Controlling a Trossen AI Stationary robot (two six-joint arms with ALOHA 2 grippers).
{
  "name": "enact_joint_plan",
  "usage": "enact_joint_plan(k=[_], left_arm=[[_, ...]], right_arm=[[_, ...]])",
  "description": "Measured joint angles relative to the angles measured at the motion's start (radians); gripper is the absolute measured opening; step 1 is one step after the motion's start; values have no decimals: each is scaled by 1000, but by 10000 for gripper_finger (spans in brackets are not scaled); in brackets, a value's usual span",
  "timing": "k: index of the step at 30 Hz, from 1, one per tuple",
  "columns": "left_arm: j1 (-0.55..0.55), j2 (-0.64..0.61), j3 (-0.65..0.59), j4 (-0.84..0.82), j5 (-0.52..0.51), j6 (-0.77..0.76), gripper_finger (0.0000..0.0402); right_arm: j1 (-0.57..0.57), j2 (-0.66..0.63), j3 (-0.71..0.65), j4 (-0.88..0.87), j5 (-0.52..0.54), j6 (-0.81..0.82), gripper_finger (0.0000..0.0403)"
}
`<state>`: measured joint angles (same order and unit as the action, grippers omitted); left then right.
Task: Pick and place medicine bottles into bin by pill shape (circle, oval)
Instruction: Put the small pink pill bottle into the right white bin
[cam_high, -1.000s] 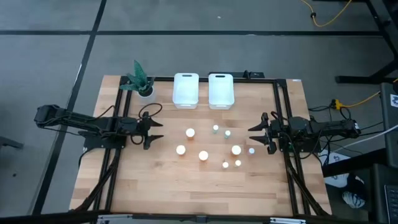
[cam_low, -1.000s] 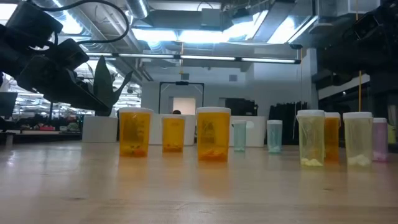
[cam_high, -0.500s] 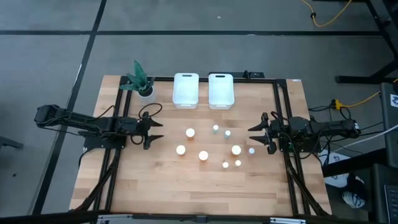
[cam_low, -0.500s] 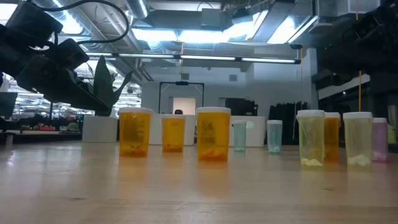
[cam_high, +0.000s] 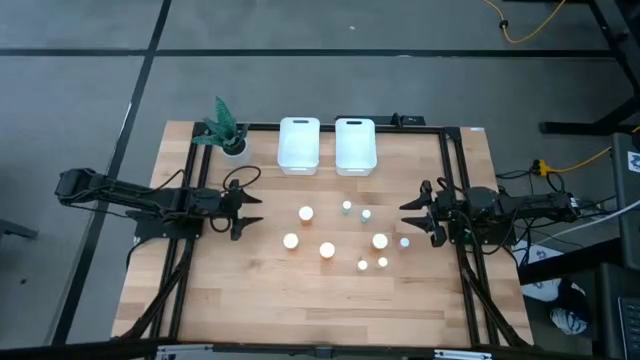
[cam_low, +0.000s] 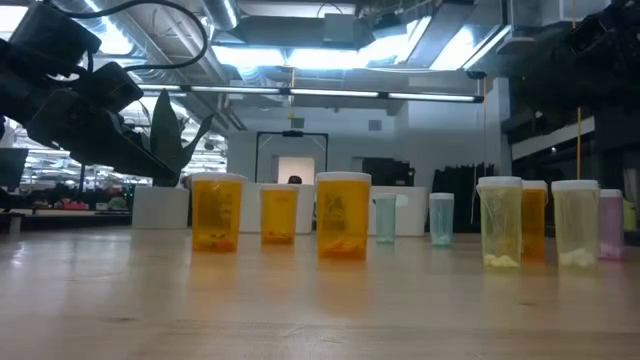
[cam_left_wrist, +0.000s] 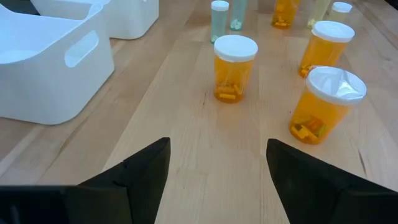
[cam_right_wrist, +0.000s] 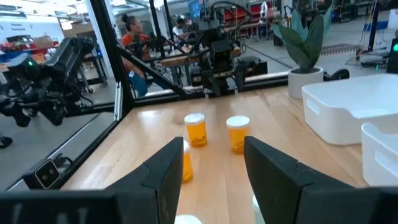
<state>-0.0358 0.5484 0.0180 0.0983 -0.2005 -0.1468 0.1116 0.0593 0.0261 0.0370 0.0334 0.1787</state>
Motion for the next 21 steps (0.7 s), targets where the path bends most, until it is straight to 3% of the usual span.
enact_joint_plan(k=[11, 21], left_arm=[[0, 0, 0, 0, 0, 0, 259], [0, 0, 0, 0, -7, 0, 259]], right_arm=[[0, 0, 0, 154, 1, -3, 171], [0, 0, 0, 166, 1, -23, 171]])
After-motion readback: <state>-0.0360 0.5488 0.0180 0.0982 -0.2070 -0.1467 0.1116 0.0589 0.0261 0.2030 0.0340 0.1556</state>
